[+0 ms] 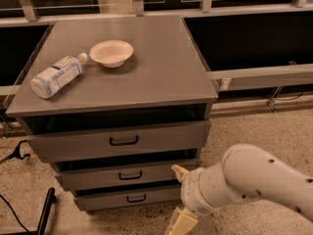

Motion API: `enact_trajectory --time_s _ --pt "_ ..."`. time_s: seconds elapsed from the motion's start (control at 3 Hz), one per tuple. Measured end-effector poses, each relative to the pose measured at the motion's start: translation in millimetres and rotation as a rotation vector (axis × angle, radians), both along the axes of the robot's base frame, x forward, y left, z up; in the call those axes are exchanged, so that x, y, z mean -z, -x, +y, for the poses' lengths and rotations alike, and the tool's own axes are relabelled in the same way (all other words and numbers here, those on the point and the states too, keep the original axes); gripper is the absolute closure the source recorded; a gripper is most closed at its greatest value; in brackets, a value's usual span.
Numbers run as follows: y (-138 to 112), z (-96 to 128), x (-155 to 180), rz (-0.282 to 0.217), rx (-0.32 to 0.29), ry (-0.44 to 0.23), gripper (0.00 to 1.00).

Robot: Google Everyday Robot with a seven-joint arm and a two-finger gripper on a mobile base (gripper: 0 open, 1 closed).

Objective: Open bottom drawer

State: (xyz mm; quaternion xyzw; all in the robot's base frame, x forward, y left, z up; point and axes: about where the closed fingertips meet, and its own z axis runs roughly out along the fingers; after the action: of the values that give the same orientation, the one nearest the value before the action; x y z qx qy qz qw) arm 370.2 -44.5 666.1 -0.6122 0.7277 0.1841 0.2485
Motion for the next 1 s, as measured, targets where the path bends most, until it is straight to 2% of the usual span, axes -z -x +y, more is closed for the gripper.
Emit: enact_trajectory --time_s 0.33,0.67,1.0 --pt "12.2 13.4 90.5 0.042 -0.048 0.023 0.0" --pt "24.8 20.4 178.1 0.102 -0.078 0.079 0.0" --pt "7.7 41.8 194.9 0.06 -0.091 0.08 0.0"
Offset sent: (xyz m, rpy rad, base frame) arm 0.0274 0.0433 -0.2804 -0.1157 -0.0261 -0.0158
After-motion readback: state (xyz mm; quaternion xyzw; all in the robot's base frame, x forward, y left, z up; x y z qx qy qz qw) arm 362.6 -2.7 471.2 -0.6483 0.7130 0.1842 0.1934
